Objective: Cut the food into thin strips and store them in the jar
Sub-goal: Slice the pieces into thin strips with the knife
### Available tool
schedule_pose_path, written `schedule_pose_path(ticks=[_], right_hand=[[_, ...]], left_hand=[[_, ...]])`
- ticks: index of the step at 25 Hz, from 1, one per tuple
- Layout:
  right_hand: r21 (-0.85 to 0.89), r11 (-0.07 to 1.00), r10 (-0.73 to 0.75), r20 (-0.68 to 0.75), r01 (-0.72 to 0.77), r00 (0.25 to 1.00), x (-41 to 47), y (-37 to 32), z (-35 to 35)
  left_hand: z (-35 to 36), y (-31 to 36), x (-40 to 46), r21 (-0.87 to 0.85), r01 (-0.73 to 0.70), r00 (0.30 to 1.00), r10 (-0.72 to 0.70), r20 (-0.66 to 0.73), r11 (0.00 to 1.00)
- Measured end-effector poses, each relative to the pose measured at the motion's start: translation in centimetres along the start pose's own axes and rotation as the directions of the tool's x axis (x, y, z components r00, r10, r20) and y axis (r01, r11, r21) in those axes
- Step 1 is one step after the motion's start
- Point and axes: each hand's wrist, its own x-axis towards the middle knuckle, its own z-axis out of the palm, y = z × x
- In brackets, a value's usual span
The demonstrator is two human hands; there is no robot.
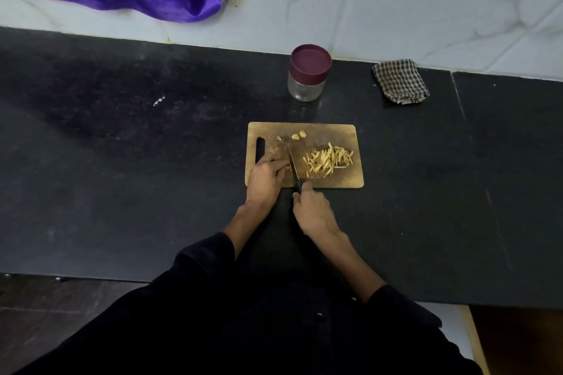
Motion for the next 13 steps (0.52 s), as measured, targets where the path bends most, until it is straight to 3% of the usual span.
schedule_pose_path(ticks=[4,9,13], right_hand=[[-0.032,0.999,0.011,0.01,-0.011,1.0,0.1,0.0,0.2],[-0.086,0.996,0.04,0.041,-0.037,0.998,0.1,-0.3,0.6],[-0.089,0.994,0.072,0.065,-0.066,0.995,0.2,-0.6,0.2]], left_hand=[[0.2,0.1,-0.2,0.044,-0.024,1.0,0.023,0.012,0.999],[0.2,0.6,-1.2,0.219,-0.172,0.984,0.156,0.088,0.961],[0.3,0.5,-1.2,0.276,-0.162,0.984,0.133,0.118,0.948]])
